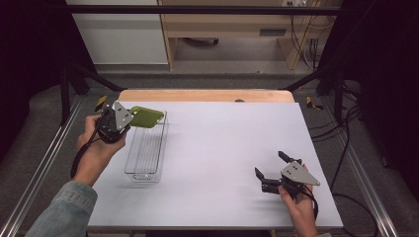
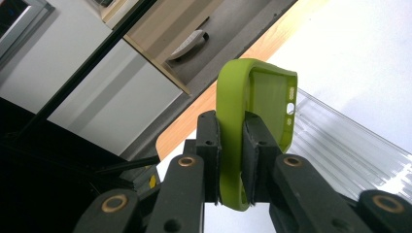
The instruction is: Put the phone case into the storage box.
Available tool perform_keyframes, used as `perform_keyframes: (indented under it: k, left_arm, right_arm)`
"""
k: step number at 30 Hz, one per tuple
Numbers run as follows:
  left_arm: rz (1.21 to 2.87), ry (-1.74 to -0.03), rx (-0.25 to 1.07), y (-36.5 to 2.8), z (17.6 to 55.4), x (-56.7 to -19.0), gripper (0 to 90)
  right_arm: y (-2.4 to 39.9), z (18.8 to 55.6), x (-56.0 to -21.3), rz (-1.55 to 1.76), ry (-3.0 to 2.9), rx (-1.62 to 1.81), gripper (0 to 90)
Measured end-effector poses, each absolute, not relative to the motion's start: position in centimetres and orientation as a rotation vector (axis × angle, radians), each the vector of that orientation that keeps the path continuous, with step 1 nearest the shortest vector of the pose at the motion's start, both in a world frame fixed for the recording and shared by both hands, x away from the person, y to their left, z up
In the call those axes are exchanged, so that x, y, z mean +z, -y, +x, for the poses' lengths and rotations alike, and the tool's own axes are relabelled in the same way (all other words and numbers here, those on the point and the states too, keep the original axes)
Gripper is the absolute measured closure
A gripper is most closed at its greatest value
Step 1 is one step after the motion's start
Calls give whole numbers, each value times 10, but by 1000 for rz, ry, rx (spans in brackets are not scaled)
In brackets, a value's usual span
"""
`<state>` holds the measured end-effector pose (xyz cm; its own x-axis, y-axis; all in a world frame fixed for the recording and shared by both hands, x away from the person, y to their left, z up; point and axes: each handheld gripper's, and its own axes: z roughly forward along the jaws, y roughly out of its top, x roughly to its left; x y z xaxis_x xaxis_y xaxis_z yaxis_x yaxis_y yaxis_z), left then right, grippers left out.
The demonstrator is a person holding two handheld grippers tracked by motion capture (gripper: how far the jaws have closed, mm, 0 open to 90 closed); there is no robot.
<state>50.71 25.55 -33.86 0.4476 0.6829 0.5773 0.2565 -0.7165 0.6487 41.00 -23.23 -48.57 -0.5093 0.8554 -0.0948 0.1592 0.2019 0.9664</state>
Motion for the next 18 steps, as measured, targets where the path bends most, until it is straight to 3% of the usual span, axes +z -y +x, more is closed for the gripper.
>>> perform_keyframes:
  k: [18]
  left_arm:
    - [2260, -774, 1197, -248, 516, -343, 792]
  right_arm:
    - [233, 409, -485, 948, -1812, 1355, 30]
